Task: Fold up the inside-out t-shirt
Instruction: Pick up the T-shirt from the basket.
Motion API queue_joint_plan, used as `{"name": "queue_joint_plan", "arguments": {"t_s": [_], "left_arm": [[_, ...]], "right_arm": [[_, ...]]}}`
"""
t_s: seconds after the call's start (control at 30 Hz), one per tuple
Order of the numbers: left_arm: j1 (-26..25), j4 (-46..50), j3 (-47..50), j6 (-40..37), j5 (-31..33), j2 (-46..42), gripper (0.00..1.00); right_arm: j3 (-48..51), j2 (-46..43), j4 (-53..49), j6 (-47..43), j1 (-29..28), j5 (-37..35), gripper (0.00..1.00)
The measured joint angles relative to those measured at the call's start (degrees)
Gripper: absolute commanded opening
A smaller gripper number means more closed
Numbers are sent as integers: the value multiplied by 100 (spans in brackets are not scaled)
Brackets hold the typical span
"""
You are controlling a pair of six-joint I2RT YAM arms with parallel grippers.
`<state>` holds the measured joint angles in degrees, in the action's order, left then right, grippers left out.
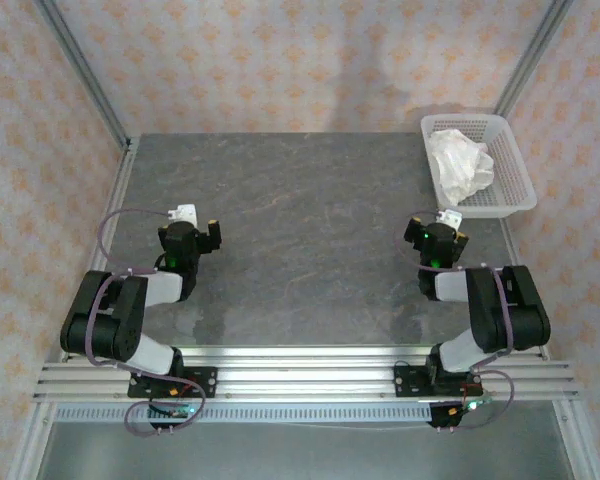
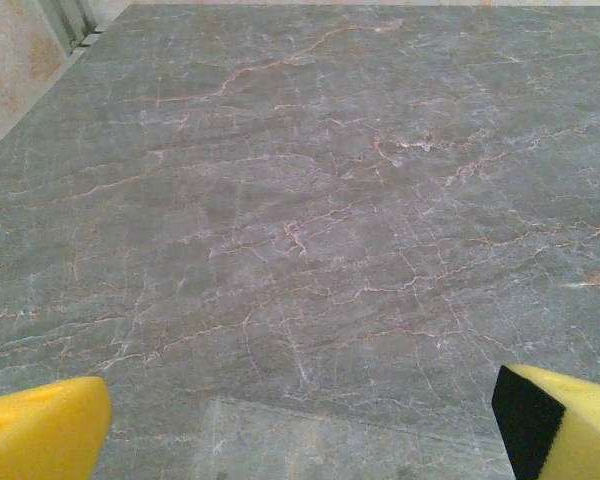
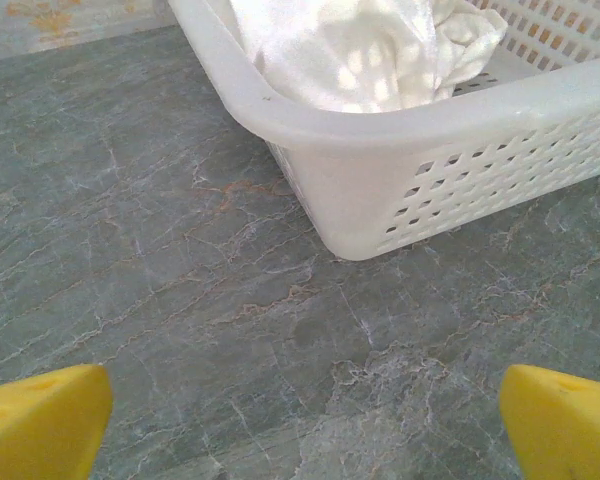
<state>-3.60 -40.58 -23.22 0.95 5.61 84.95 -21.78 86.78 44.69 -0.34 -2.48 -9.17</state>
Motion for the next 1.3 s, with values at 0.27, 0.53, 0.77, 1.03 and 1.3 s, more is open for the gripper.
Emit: {"name": "queue_joint_plan", "arguments": {"t_s": [0.27, 0.53, 0.77, 1.03, 1.3], "left_arm": [[0, 0, 0, 0, 0, 0, 100], [0, 0, 0, 0, 0, 0, 100], [-2, 92, -57, -55, -2, -17, 100], [-245, 898, -4, -151, 35, -1849, 100], [-1226, 2310, -640, 98, -463, -3217, 100]], "right_arm": [[0, 0, -2, 0, 0, -2, 99], [0, 0, 0, 0, 0, -2, 99], [-116, -452, -614, 52, 0, -251, 99], [-1117, -2542, -2549, 1095, 0, -254, 100], [-3989, 103, -3580, 1685, 7, -431, 100]]}}
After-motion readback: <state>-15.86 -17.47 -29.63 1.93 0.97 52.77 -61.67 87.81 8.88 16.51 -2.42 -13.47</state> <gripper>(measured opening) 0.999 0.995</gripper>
